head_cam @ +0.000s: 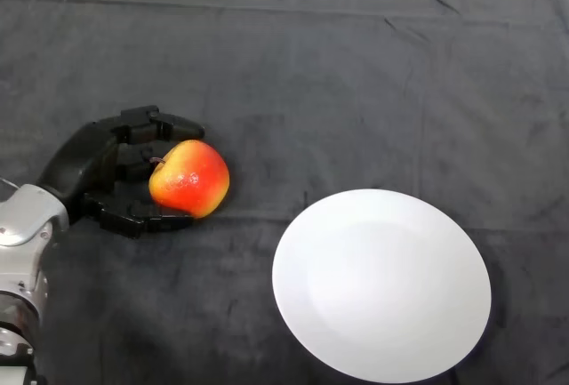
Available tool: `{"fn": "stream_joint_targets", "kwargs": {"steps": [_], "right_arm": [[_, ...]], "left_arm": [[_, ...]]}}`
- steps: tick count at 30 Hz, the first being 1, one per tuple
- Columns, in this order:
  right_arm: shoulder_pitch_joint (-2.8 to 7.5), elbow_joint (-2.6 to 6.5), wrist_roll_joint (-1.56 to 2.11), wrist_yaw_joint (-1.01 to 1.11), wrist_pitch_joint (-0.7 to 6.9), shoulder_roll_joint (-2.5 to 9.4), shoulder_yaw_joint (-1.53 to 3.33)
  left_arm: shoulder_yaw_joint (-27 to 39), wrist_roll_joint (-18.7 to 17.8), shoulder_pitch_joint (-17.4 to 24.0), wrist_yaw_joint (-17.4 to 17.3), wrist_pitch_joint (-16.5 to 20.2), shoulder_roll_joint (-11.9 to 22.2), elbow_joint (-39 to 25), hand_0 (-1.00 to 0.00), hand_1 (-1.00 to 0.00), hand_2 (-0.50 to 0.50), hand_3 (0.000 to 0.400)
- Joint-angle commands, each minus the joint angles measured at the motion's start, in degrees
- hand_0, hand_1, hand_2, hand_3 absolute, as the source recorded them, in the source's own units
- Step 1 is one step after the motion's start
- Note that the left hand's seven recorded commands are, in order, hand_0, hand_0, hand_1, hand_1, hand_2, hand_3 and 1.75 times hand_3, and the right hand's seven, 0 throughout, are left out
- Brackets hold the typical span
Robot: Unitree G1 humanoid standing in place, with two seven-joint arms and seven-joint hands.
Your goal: Move the apple to the plate
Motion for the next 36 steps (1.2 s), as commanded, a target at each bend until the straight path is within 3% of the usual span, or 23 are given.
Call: {"fn": "stream_joint_targets", "kwargs": {"steps": [1,14,26,31,36], "right_arm": [[1.65,0.72,0.37,0.14,0.55,-0.09,-0.38],[1.70,0.65,0.38,0.15,0.58,-0.09,-0.39],[1.91,0.26,0.43,0.19,0.72,-0.10,-0.43],[2.02,0.06,0.45,0.22,0.79,-0.11,-0.46],[2.11,-0.13,0.48,0.24,0.87,-0.11,-0.48]], "left_arm": [[-1.6,1.9,-1.1,0.9,0.3,0.2,1.5,-1.00,-1.00,0.00,0.400],[-2.1,2.4,-3.5,5.0,1.4,-1.7,-5.8,-1.00,-1.00,0.00,0.400],[-5.9,6.7,1.1,12.9,-4.1,-4.0,-20.1,-1.00,-1.00,0.00,0.400],[-7.5,8.3,2.4,15.3,-6.8,-4.4,-23.0,-1.00,-1.00,0.00,0.400],[-9.6,9.7,3.2,17.6,-7.2,-5.6,-25.6,-1.00,-1.00,0.00,0.400]]}}
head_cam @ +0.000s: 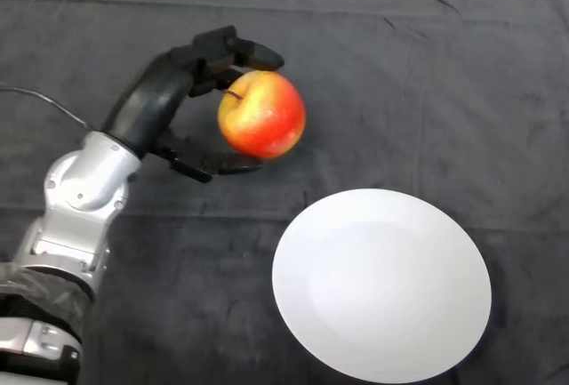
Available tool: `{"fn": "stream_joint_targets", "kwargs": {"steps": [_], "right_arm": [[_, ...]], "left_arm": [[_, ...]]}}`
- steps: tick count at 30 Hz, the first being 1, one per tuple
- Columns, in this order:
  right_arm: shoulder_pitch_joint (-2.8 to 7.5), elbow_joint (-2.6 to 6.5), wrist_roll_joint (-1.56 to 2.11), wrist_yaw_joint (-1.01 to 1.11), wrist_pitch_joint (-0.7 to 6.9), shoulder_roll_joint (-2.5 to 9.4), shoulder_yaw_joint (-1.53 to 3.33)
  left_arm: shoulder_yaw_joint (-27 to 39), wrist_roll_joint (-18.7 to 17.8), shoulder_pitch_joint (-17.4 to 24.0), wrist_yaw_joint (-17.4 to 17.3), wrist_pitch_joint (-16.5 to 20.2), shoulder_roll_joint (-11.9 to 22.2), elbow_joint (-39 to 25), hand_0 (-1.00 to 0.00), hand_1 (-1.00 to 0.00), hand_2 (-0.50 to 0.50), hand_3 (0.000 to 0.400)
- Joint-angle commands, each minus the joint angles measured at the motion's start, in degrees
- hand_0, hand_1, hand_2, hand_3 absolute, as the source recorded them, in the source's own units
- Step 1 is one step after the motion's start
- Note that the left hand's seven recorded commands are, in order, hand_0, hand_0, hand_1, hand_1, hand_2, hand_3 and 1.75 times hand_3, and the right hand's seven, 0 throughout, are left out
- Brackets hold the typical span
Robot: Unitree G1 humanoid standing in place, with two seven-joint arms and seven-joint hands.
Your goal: Move the apple to the plate
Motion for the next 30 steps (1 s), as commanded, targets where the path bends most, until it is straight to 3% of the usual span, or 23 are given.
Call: {"fn": "stream_joint_targets", "kwargs": {"steps": [1,8,16,30], "right_arm": [[2.13,0.28,0.49,0.25,0.83,-0.06,-0.49],[2.27,0.00,0.52,0.29,0.95,-0.07,-0.53],[2.43,-0.33,0.56,0.34,1.10,-0.08,-0.57],[2.56,-0.63,0.58,0.41,1.27,-0.10,-0.62]], "left_arm": [[-1.6,1.7,2.3,1.3,-1.4,-0.9,-3.5,-1.00,-1.00,0.00,0.400],[-7.3,2.6,4.2,4.5,0.4,-3.2,-8.4,-1.00,-1.00,0.00,0.400],[-14.5,0.5,5.9,5.5,1.8,-3.2,-12.2,-1.00,-1.00,0.00,0.400],[-24.4,-2.1,6.4,6.0,1.5,-2.6,-9.9,-1.00,-1.00,0.00,0.400]]}}
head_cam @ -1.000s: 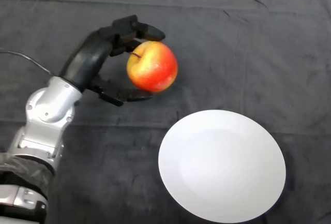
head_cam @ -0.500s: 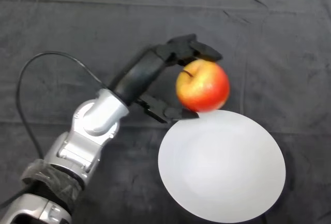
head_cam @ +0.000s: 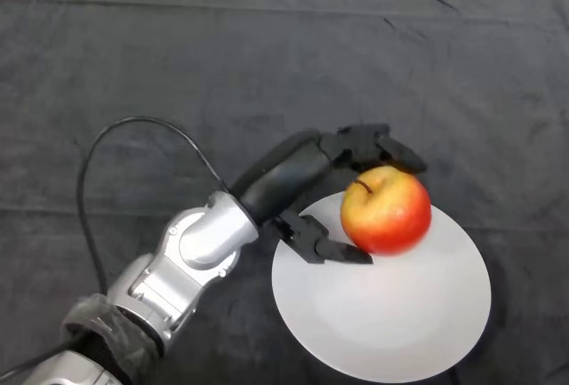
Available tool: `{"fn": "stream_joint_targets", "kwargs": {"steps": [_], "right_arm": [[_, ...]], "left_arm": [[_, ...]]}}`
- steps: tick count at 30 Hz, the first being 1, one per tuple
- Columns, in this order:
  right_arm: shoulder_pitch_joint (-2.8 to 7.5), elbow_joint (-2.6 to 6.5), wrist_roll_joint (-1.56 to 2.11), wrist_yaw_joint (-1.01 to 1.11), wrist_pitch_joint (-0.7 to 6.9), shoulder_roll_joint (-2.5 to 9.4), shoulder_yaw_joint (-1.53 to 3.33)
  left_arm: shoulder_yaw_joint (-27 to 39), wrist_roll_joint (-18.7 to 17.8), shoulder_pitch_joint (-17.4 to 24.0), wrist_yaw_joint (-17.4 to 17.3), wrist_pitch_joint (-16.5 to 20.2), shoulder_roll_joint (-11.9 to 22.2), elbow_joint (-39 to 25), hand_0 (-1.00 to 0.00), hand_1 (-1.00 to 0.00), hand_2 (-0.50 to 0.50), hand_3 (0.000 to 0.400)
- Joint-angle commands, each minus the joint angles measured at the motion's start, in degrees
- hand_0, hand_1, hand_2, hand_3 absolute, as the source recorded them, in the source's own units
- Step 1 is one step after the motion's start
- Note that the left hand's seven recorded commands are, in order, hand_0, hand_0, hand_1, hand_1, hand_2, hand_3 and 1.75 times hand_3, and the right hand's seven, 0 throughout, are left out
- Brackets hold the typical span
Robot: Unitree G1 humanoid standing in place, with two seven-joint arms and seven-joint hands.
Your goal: Move the apple to the plate
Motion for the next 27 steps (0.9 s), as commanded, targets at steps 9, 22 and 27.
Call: {"fn": "stream_joint_targets", "kwargs": {"steps": [9,22,27], "right_arm": [[2.54,-0.23,0.54,0.42,0.75,-0.08,-0.59],[2.45,-0.06,0.50,0.42,0.72,-0.07,-0.58],[2.41,0.00,0.48,0.41,0.70,-0.07,-0.57]], "left_arm": [[-4.7,-2.2,1.5,-0.7,-0.2,1.7,4.5,-1.00,-1.00,0.00,0.400],[-7.0,-3.0,-0.3,-3.1,1.5,2.1,8.5,-0.69,0.00,-0.34,0.275],[-7.2,-2.9,-0.8,-3.3,1.9,2.3,9.0,0.00,0.00,0.00,0.000]]}}
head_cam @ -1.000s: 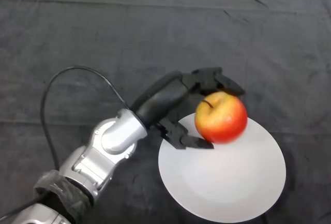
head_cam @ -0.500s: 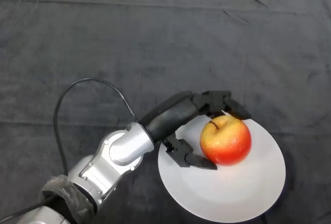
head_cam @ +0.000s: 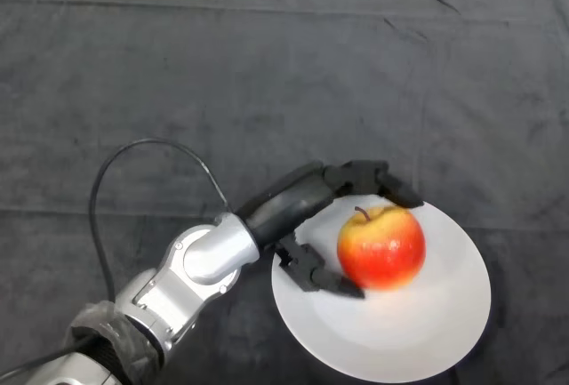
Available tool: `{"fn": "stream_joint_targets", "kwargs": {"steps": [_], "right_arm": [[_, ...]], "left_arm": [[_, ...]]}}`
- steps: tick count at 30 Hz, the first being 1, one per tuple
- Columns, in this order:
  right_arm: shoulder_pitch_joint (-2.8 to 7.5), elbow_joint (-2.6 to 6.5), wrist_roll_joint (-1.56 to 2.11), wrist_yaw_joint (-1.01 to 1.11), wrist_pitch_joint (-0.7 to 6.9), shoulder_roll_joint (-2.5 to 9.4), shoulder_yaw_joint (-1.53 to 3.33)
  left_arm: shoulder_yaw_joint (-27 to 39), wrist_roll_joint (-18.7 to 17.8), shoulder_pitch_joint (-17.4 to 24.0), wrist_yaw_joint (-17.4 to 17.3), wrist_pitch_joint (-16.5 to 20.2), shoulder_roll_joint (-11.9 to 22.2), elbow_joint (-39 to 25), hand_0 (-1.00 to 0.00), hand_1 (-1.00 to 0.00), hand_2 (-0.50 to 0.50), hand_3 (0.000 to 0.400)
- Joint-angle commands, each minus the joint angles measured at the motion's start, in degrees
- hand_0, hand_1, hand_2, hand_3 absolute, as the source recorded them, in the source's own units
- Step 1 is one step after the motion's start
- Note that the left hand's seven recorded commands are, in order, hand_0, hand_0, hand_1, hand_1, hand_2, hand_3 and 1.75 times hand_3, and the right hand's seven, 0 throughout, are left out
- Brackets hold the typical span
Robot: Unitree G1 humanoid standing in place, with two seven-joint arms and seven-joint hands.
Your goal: Move the apple to the plate
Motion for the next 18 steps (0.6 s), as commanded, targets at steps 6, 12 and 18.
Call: {"fn": "stream_joint_targets", "kwargs": {"steps": [6,12,18], "right_arm": [[2.38,0.08,0.47,0.40,0.65,-0.06,-0.56],[2.36,0.12,0.46,0.40,0.63,-0.06,-0.56],[2.36,0.13,0.46,0.39,0.61,-0.06,-0.56]], "left_arm": [[-1.6,0.5,-0.7,-0.6,1.4,1.8,2.0,0.00,0.00,0.00,0.000],[-0.4,-0.2,-1.3,-1.2,2.0,2.6,1.0,0.00,0.00,0.00,0.000],[2.6,-2.2,-1.9,-2.4,1.9,4.2,-0.6,0.00,0.00,0.00,0.000]]}}
